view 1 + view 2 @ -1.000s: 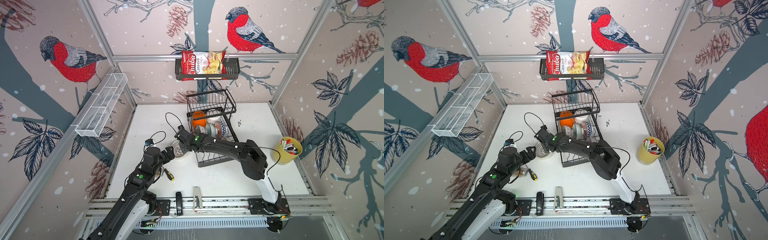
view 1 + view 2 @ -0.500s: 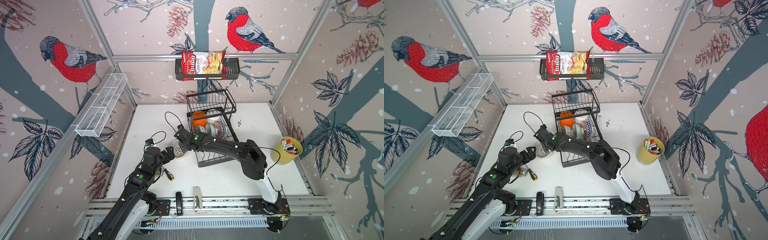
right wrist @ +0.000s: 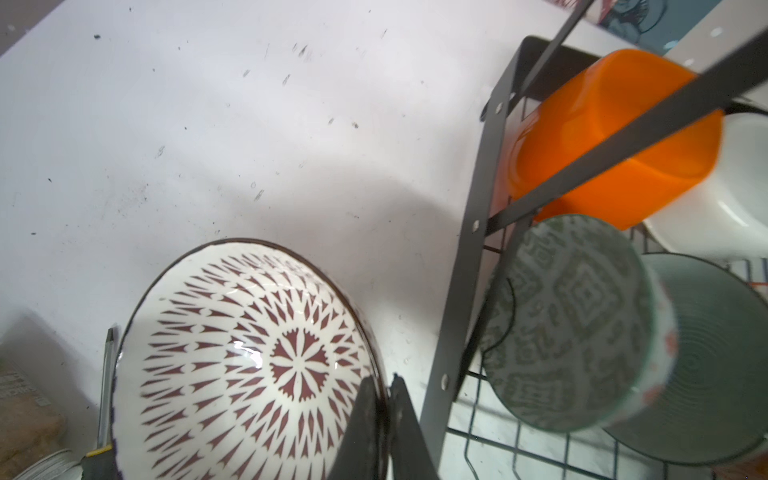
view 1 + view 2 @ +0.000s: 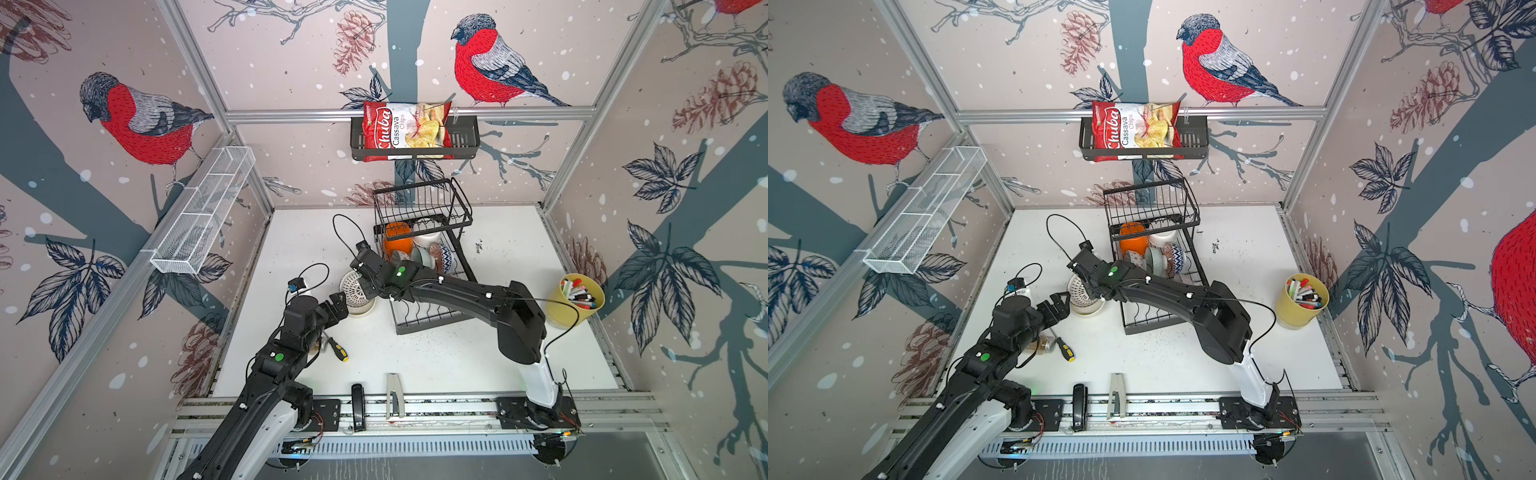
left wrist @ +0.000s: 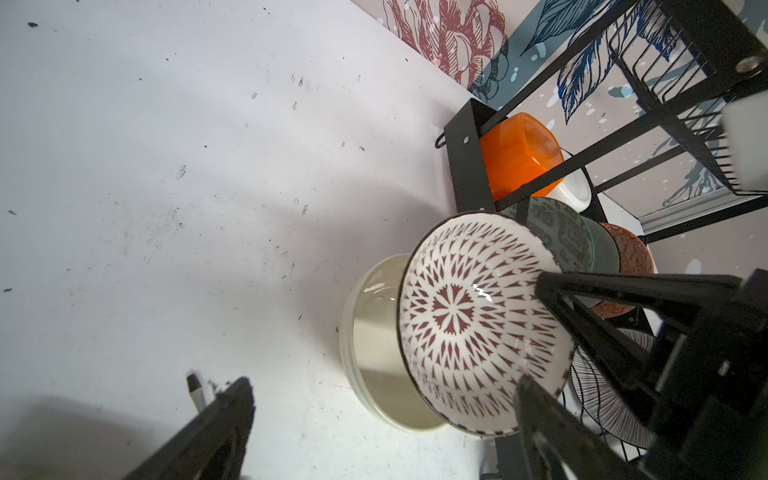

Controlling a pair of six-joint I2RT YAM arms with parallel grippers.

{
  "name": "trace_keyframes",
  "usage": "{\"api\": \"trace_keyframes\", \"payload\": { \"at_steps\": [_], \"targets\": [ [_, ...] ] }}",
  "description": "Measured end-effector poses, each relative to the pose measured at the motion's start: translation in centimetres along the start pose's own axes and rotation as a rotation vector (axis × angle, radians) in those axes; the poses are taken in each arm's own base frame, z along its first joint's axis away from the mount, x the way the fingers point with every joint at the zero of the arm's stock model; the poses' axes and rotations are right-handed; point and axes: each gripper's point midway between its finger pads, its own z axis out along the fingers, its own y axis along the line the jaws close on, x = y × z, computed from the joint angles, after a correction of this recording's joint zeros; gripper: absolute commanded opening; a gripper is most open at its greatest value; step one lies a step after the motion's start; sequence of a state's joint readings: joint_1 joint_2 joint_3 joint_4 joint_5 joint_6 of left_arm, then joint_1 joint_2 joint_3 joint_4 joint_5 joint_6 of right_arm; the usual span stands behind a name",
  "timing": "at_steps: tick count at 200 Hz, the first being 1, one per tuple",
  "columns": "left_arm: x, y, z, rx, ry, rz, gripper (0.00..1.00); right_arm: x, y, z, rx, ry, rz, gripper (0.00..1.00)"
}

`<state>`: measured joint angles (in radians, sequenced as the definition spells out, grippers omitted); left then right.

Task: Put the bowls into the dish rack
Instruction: 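Lift the maroon-patterned bowl with the right gripper toward the rack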

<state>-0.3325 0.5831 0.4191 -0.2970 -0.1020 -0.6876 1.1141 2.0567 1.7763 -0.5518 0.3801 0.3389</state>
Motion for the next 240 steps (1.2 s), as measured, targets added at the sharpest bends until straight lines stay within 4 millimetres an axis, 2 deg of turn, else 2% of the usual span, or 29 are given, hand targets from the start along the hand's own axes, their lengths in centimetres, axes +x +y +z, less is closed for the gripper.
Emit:
{"api": "trace_keyframes", "payload": {
  "at_steps": [69,98,156,211,240],
  "targets": [
    [-1.2,-2.0,-1.5,0.122,-0.061,0.000,0.97,-0.1,-3.3,-3.7,0.097,-0.057,0.006,0.00],
    [-0.7,-2.7,-1.4,0.158,-0.032,0.008,0.97,0.4,-4.9,-5.3,0.133,-0.073,0.009,0.00],
    [-0.7,-4.7,-1.4,0.254,-0.010,0.013,0.97,2.5,-8.5,-8.3,0.236,-0.095,0.013,0.00],
    [0.7,-5.6,-0.4,0.305,0.058,-0.024,0.97,4.6,-12.0,-10.1,0.385,-0.097,-0.004,0.00],
    [0.9,-6.1,-0.2,0.320,0.068,-0.029,0.97,5.7,-13.1,-10.7,0.453,-0.094,-0.036,0.00]
  ]
}}
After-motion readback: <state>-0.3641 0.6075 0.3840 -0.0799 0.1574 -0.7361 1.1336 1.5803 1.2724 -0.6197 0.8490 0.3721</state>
